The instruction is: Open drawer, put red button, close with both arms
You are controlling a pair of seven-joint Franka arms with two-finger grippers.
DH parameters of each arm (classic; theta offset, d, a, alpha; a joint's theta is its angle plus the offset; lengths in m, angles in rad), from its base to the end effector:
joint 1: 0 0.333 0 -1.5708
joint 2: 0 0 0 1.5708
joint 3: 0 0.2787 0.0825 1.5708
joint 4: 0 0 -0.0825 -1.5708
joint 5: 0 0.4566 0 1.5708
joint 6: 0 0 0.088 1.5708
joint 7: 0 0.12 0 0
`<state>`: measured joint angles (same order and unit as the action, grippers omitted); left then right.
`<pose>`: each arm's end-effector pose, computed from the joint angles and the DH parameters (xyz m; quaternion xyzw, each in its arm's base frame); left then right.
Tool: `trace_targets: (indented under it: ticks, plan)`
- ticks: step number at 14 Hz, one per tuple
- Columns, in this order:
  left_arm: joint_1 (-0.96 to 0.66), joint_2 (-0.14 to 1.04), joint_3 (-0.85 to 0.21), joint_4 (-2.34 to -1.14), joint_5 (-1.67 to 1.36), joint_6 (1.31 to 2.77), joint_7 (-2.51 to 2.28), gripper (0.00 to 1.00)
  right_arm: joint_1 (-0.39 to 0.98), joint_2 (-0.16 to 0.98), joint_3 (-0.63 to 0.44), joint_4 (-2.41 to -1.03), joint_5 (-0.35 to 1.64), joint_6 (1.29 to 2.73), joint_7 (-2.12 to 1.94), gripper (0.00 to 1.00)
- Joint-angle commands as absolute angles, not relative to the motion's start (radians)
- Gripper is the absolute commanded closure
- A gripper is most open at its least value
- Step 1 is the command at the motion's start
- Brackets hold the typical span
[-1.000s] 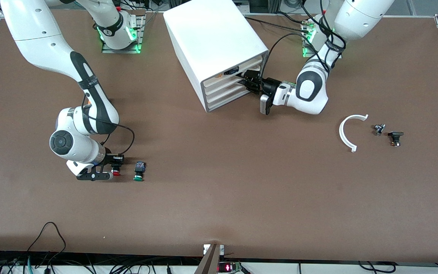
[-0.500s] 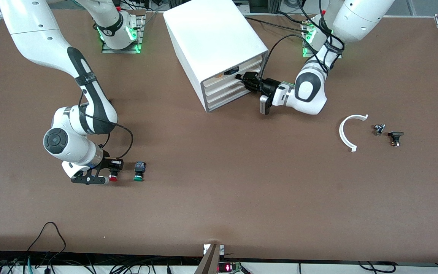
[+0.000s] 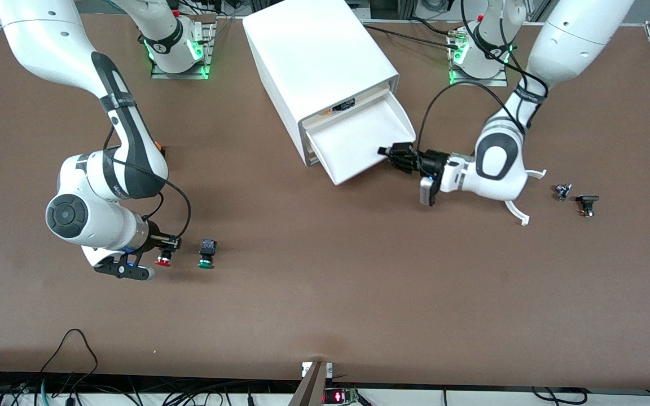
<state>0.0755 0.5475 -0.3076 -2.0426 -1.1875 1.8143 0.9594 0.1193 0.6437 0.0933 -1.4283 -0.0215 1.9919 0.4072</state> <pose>0.5261 -0.2306 0.0952 0.7778 -0.1457 -0.1127 0.6009 0.7368 0.1488 0.2344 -0.9940 0.1005 0.0425 0.0060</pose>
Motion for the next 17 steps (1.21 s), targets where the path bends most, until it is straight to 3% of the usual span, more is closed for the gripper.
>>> trace_targets:
  ticks: [1,3,4,5,10,14,17]
  plan:
    - [0.087,0.612,-0.313,-1.954,-1.147,1.812,0.916,1.00,0.176,0.650,0.097,-1.313,-0.014,1.855,0.539,1.00]
    - [0.097,0.621,-0.311,-1.931,-1.146,1.810,0.896,1.00,0.219,0.650,0.097,-1.247,-0.014,1.775,0.642,1.00]
    - [0.100,0.621,-0.313,-1.931,-1.144,1.810,0.890,0.58,0.233,0.650,0.097,-1.221,-0.014,1.746,0.694,1.00]
    - [0.101,0.620,-0.313,-1.931,-1.144,1.807,0.890,0.01,0.259,0.650,0.097,-1.194,-0.014,1.717,0.748,1.00]
    - [0.101,0.545,-0.313,-1.867,-1.094,1.741,0.630,0.00,0.366,0.643,0.100,-1.147,-0.014,1.675,0.988,1.00]
    - [0.101,0.525,-0.324,-1.633,-0.815,1.573,0.199,0.00,0.468,0.630,0.121,-1.109,-0.014,1.686,1.217,1.00]
    - [0.097,0.523,-0.328,-1.494,-0.671,1.462,-0.038,0.00,0.483,0.630,0.196,-1.106,-0.014,1.690,1.369,1.00]
